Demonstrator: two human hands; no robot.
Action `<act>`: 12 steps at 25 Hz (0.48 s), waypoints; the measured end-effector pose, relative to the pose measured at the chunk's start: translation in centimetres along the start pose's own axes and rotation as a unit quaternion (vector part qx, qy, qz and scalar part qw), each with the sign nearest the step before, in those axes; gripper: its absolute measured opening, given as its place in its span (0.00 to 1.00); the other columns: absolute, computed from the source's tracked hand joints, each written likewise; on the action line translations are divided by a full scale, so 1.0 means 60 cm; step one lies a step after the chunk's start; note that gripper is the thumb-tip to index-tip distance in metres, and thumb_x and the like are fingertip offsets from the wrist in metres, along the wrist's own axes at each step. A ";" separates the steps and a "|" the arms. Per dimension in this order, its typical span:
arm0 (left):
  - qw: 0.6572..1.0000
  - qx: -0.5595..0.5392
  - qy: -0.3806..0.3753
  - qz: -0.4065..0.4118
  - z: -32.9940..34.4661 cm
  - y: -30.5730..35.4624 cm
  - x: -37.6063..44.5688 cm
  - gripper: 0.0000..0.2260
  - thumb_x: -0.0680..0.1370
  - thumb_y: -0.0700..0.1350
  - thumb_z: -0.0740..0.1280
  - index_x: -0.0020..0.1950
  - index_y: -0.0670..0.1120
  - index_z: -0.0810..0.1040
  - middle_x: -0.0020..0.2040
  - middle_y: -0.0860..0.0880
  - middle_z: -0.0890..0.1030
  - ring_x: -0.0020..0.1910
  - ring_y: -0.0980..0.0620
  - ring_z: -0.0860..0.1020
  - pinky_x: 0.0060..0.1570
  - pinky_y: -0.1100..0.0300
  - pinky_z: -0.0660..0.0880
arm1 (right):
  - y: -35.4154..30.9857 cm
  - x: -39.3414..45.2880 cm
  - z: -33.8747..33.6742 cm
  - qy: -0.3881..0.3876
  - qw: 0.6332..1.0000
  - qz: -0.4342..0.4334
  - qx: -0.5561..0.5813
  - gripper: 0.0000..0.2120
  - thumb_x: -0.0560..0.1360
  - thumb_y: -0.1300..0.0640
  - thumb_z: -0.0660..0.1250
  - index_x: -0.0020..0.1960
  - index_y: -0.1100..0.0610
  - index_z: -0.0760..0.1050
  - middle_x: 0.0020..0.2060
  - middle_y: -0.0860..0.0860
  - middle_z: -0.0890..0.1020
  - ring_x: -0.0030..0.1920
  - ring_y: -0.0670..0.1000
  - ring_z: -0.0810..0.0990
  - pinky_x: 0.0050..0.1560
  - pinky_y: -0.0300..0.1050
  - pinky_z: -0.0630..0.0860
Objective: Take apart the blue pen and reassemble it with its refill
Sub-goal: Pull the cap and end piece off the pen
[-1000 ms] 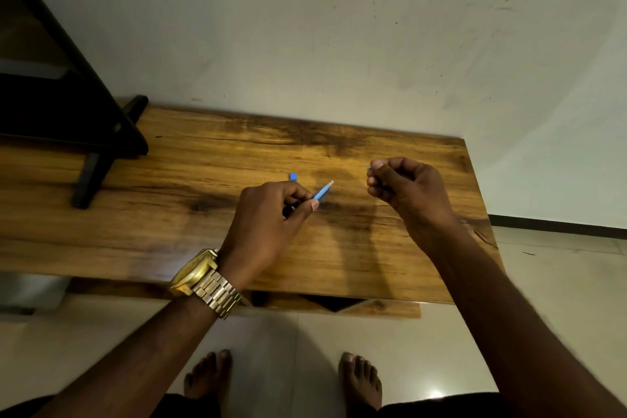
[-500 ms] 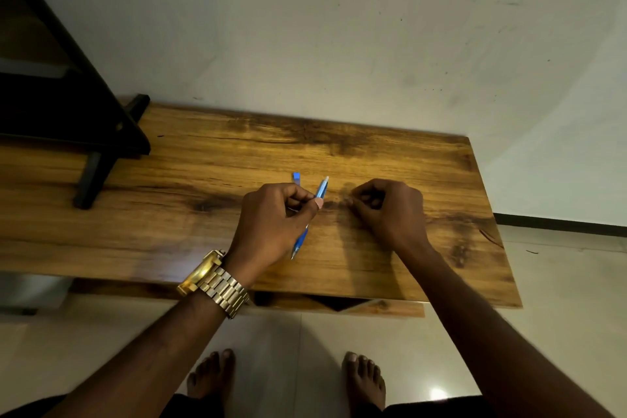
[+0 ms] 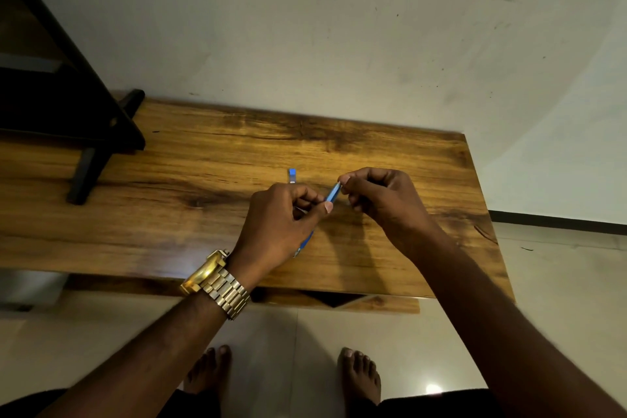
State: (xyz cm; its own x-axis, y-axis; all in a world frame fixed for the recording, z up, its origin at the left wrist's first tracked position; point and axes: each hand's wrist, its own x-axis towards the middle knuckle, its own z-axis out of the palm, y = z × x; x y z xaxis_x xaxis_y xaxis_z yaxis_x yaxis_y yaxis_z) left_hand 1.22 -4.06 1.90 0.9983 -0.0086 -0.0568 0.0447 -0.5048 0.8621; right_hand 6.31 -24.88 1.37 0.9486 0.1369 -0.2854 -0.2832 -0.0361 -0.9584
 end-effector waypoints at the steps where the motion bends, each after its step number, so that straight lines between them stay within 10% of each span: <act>1: 1.000 -0.004 -0.005 0.000 0.002 0.000 -0.001 0.05 0.80 0.53 0.76 0.53 0.55 0.89 0.45 0.59 0.87 0.47 0.67 0.84 0.41 0.74 0.78 | -0.002 0.001 -0.003 0.001 1.000 -0.006 -0.003 0.04 0.79 0.64 0.74 0.48 0.64 0.88 0.41 0.51 0.89 0.37 0.47 0.81 0.38 0.40 0.78; 5: 1.000 -0.017 -0.016 -0.002 0.006 0.002 -0.002 0.04 0.80 0.52 0.76 0.52 0.53 0.89 0.44 0.62 0.86 0.48 0.69 0.83 0.43 0.76 0.77 | -0.019 0.014 -0.030 0.093 0.995 -0.019 -0.004 0.06 0.81 0.62 0.72 0.48 0.63 0.86 0.38 0.53 0.84 0.36 0.48 0.79 0.37 0.44 0.77; 9: 1.000 -0.016 -0.003 -0.016 0.002 -0.005 0.001 0.06 0.80 0.53 0.76 0.52 0.53 0.90 0.45 0.59 0.88 0.48 0.68 0.84 0.42 0.75 0.77 | 0.000 0.024 -0.052 0.124 0.922 -0.017 -0.367 0.05 0.79 0.53 0.78 0.51 0.54 0.89 0.43 0.49 0.89 0.44 0.45 0.86 0.44 0.39 0.80; 12: 1.000 -0.017 0.001 -0.019 0.001 -0.007 0.004 0.06 0.79 0.53 0.76 0.52 0.53 0.90 0.45 0.60 0.88 0.47 0.68 0.83 0.41 0.76 0.77 | 0.020 0.034 -0.049 0.141 0.912 -0.032 -0.385 0.05 0.77 0.53 0.80 0.50 0.53 0.90 0.41 0.46 0.89 0.44 0.41 0.85 0.41 0.29 0.75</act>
State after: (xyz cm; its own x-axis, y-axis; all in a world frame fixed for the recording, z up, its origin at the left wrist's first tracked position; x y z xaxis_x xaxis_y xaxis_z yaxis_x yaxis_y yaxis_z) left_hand 1.44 -3.89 1.48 0.9960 0.0116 -0.0881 0.0831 -0.4748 0.8762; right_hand 8.35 -27.53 -0.36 0.9890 -0.0937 -0.1143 -0.1461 -0.7356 -0.6615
